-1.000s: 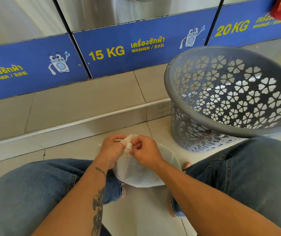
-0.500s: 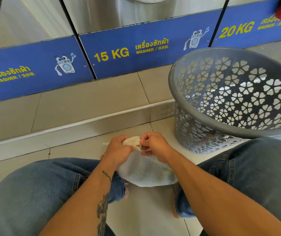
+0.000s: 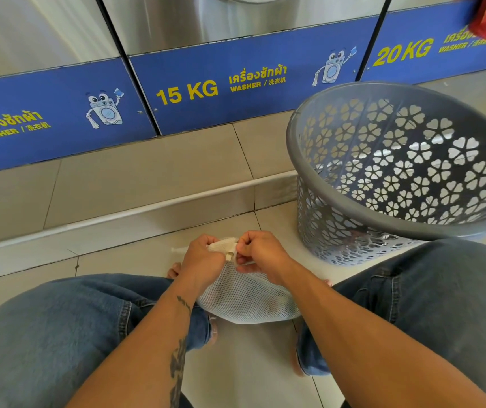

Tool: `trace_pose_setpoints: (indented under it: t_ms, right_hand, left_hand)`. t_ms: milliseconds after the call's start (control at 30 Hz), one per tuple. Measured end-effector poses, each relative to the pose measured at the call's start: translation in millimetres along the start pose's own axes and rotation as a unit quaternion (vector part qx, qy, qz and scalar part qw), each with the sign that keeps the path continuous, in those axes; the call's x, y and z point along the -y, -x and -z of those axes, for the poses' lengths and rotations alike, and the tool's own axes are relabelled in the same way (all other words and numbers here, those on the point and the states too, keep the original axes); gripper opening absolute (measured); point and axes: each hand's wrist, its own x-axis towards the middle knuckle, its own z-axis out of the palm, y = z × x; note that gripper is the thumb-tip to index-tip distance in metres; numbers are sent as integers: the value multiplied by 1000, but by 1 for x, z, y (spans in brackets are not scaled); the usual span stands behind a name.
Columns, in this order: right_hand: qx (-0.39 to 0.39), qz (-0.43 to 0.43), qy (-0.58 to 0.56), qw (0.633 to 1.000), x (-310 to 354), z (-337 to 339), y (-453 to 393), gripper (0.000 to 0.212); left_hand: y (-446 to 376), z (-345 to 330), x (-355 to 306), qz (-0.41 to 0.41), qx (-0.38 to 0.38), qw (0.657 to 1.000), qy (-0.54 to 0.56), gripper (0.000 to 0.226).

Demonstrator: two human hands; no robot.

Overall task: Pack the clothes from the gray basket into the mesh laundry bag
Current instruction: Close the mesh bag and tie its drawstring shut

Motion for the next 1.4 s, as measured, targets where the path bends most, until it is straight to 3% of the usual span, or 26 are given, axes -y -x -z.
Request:
trace_pose_setpoints:
  t_ms: [233, 433, 533, 900, 1100, 1400]
  right_hand:
    - [-30, 50, 12, 998, -2, -1, 0, 23]
    - [-52, 89, 57, 993, -8, -6, 0, 24]
    - [-75, 112, 80, 988, -10, -8, -2, 22]
    - [-97, 126, 95, 983, -13, -1, -6, 16]
    - [-133, 239, 241, 931, -18, -2, -4, 19]
    - [-107, 286, 400, 864, -5, 4, -5, 27]
  left_hand:
    - [-5, 1, -6, 37, 49, 998, -2, 16]
    - [-9, 1, -7, 80, 28, 996, 9, 13]
    - [-4, 1, -10, 67, 33, 997, -34, 9]
    - [-1, -4, -4, 8, -15, 1000, 25, 4]
    - [1, -5, -4, -50, -36, 997, 47, 9]
    - [3, -4, -3, -102, -28, 993, 55, 12]
